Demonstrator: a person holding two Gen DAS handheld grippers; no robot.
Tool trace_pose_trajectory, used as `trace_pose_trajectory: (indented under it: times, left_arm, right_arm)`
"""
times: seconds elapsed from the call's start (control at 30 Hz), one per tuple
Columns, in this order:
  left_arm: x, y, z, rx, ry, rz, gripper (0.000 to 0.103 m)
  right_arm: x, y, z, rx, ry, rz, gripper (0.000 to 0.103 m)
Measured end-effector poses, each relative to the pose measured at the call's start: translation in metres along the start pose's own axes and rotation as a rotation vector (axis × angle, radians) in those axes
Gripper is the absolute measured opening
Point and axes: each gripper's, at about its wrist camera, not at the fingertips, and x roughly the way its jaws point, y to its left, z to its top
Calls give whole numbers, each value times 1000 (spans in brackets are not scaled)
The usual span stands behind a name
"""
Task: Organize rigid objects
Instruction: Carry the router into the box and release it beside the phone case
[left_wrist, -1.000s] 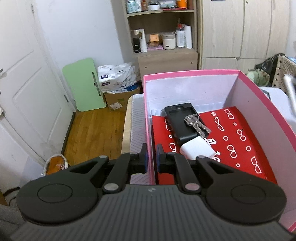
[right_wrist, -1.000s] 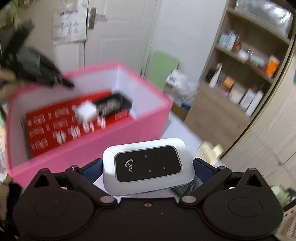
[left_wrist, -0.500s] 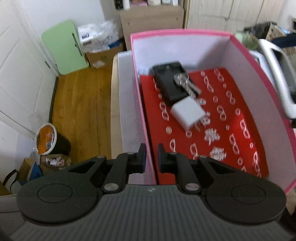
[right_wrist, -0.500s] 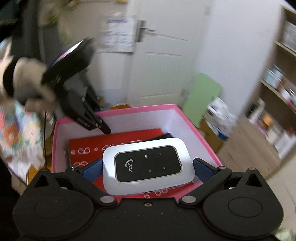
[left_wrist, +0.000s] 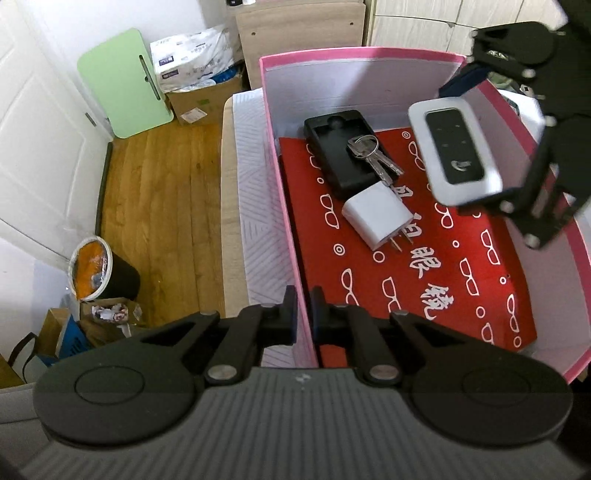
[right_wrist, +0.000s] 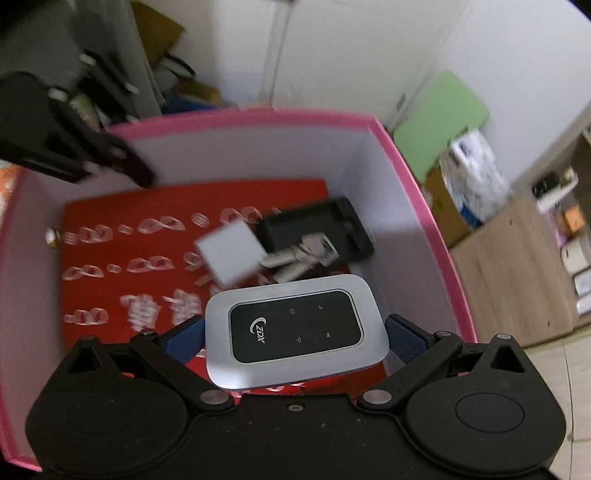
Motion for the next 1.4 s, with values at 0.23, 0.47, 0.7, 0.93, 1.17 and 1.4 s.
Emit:
trace_pose_trajectory:
  times: [0.23, 0.47, 0.7, 0.93, 1.17, 1.4]
  left_arm:
    - [0, 0, 1, -11, 3, 1, 7]
    - [0, 3, -1, -33, -8, -12, 7]
    - [0, 0, -2, -30, -13, 8, 7]
    - [-2, -2, -3, -38, -11, 9, 8]
    - [-1, 2, 0, -50, -4, -4, 8]
    - [0, 3, -1, -57, -12, -13, 8]
  right_arm:
    - [23, -8, -2, -100, -14, -15, 103]
    - [-23, -6, -22, -18, -174, -41, 103]
    - [-8, 4, -24, -61, -163, -56, 103]
    - [-7, -2, -23, 9, -237, -44, 103]
    - [-2, -3, -25, -5, -149, -37, 103]
    - [2, -8, -37, 112, -154, 70, 103]
